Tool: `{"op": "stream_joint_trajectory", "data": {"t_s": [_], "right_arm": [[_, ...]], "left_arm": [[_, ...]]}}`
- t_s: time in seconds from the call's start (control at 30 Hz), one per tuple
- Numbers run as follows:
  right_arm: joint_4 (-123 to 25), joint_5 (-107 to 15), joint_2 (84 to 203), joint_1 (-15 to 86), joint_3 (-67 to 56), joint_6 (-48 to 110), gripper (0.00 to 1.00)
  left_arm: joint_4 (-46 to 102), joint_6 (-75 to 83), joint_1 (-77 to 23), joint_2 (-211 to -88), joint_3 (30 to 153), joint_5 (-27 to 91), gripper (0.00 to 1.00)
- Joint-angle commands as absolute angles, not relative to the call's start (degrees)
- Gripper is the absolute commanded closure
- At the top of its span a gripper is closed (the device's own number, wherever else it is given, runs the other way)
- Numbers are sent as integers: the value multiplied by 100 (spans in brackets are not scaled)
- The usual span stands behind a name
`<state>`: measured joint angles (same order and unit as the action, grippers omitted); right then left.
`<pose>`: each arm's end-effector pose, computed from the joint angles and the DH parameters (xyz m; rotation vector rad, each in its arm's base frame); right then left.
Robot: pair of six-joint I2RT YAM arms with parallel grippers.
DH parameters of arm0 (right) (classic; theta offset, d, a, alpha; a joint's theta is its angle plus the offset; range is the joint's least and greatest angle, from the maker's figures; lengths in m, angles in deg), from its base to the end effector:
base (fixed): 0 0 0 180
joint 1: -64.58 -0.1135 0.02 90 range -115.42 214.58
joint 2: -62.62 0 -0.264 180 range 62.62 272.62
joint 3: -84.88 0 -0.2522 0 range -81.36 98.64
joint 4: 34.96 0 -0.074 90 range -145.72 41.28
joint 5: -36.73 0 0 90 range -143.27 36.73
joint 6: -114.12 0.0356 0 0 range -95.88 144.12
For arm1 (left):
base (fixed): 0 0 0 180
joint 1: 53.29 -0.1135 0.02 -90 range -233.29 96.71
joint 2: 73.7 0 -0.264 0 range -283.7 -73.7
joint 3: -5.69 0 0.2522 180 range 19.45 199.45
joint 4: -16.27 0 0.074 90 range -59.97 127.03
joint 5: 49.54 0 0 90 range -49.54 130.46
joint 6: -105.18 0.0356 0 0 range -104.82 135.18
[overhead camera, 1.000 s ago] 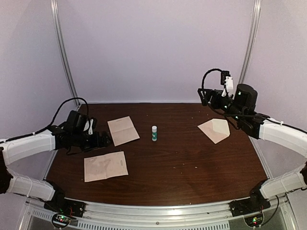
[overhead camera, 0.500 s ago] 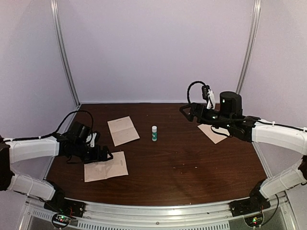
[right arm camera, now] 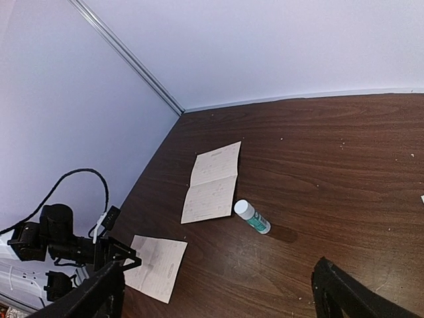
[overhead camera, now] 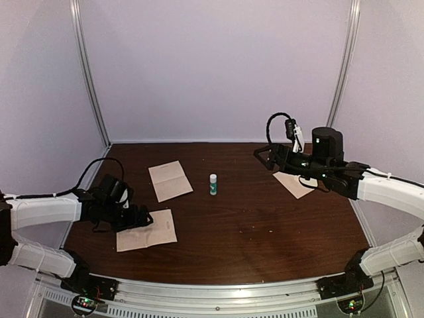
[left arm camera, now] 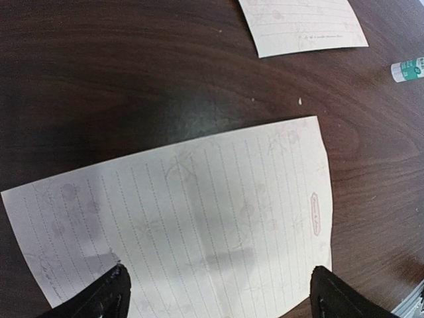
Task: Place the letter into the envelope and seal it
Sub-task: Move the letter to the center of the board.
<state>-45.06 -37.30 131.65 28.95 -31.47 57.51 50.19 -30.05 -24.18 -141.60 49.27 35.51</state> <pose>0.2226 0.1716 0.3075 -0.2481 1.9608 1.0741 0.1803 -0.1039 0.1612 -0.3453 2.6747 -0.5564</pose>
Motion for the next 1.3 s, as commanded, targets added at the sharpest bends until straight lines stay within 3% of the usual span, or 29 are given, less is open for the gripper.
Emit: {"op": "stream_joint_trajectory", "data": {"t_s": [0.0, 0.3, 0.67, 1.0, 1.27], "right_arm": [[-4443, -3542, 12869, 2873, -3304, 5717, 1], [-4416, -3619, 12544, 2874, -3619, 5585, 0], [-4226, -3617, 12484, 2873, -3803, 5798, 0], [-4370, -3623, 12273, 2873, -4017, 5859, 0], [-4696, -3705, 12074, 2867, -4098, 5769, 0]], "left_arm": [[5049, -3297, -2303, -14390, 5122, 3957, 4], [4938, -3459, -1792, -14996, 5122, 4436, 4], [3815, -4134, -849, -15355, 4980, 3809, 4], [3231, -3845, 247, -16952, 6333, 3772, 4], [3389, -3561, 426, -16874, 6972, 3904, 4]]}}
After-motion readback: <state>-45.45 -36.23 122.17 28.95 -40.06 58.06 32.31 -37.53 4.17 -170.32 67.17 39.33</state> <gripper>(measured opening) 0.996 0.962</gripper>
